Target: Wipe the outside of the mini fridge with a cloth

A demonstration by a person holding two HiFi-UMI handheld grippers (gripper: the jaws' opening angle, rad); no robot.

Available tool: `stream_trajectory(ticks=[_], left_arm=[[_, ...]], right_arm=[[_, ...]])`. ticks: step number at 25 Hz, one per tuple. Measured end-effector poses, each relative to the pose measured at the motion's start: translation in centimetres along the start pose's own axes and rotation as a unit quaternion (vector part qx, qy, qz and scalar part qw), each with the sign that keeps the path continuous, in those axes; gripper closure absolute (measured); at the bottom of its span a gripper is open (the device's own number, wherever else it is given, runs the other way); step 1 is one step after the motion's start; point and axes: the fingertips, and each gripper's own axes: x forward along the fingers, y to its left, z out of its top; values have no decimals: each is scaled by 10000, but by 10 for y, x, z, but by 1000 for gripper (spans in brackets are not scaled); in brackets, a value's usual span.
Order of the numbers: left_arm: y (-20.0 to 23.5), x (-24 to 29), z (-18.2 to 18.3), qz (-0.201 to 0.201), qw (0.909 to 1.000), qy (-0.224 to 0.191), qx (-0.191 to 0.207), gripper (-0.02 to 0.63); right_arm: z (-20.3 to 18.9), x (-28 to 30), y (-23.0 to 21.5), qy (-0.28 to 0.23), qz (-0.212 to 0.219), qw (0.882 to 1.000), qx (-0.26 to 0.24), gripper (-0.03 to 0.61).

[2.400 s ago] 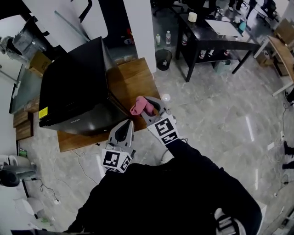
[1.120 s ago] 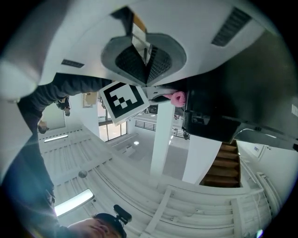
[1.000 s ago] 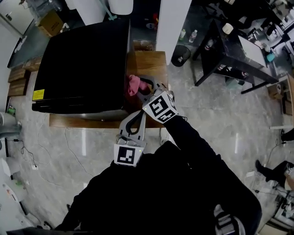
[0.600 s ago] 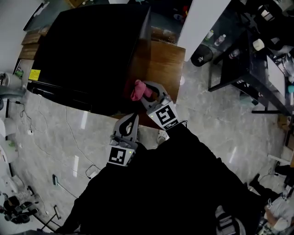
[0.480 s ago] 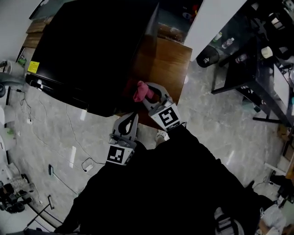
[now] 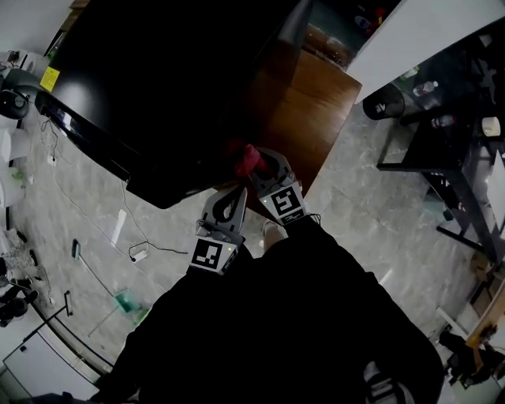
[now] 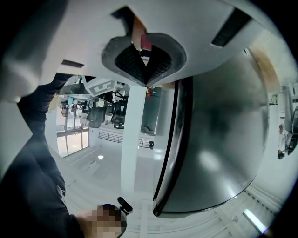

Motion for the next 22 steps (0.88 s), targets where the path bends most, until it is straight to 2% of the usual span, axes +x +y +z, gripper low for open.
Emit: stream_trajectory(ticks=[8,12,16,19,22], left_arm=[[2,3,-18,146,9996,244,-67,611],[-9,13,0,-91,9995,267,-115,611],[-34,28,40,-285,9994,106,-140,611],[-54,46,87,-454,9986,-248,-115,611],[-69,65,135,-477,9972,-560,97,611]], right_arm=[[-68,19,6,732,289,9968,108,463],[-70,22,-1,990,433,9941,-5,457],[-19,-7,-28,617,172,9977,233,457],[46,-35,-67,157,-102,9991,374,449],[122,-58,-105,-481,-188,9984,212,449]])
